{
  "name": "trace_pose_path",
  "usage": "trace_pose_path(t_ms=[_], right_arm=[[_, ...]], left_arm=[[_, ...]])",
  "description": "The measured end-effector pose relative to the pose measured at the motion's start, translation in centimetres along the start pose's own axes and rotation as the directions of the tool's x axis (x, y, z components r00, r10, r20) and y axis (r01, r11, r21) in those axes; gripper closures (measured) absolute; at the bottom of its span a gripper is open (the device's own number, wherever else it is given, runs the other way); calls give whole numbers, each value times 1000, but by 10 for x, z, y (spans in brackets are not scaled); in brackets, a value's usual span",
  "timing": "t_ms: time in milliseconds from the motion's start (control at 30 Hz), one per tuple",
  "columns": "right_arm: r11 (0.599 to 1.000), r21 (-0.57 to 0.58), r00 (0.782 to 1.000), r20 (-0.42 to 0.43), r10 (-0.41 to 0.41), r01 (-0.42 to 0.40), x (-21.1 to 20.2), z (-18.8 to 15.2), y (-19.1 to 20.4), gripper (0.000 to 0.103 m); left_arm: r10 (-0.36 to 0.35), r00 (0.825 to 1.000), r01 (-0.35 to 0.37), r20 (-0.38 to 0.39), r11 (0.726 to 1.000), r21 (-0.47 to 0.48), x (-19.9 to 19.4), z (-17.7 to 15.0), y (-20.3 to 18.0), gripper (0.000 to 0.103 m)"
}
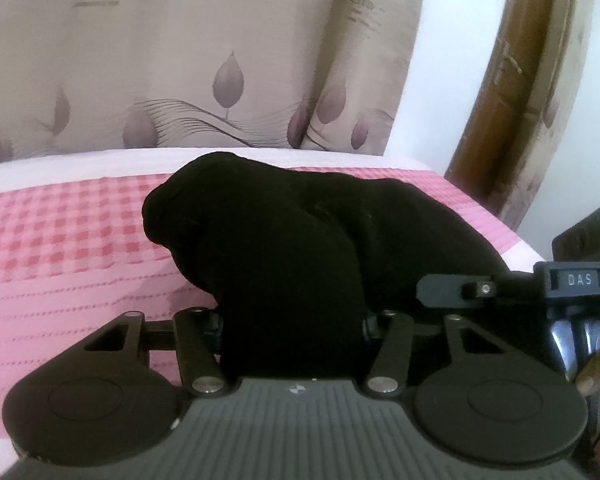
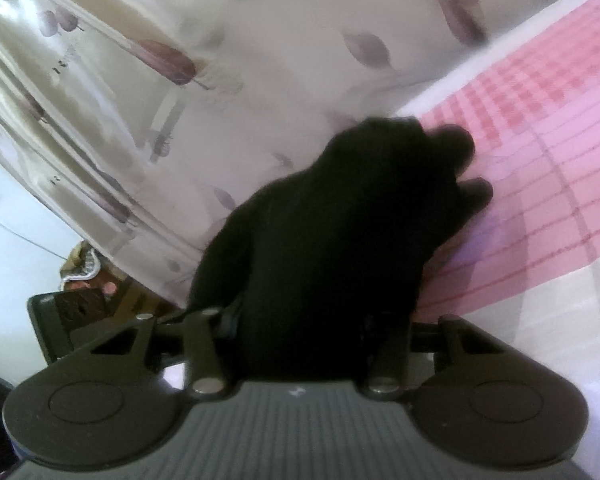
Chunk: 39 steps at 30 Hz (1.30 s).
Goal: Fold small clothes
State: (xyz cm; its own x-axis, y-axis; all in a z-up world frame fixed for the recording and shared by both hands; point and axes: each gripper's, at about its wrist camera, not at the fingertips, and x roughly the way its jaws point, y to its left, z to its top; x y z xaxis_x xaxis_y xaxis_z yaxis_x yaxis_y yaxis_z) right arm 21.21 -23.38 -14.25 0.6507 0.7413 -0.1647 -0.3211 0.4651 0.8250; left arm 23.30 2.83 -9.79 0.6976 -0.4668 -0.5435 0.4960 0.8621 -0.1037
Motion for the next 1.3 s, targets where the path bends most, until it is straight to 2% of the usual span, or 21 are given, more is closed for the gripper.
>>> trace_pose_path(t_ms=[233,800,1300], right_arm=[[999,6,999,5,52,-52,2,-8,24,57],[985,54,986,-17,165,-164,7,-44,67,57],[978,79,979,-49,196,-192,20,-65,92,57]], left_arm=[[19,1000,-19,9,999,-43,-34,-3,8,49],[109,993,-107,42,993,-45,-120,-22,14,49],[166,984,-163,62,985,-56,-163,-36,18,49]])
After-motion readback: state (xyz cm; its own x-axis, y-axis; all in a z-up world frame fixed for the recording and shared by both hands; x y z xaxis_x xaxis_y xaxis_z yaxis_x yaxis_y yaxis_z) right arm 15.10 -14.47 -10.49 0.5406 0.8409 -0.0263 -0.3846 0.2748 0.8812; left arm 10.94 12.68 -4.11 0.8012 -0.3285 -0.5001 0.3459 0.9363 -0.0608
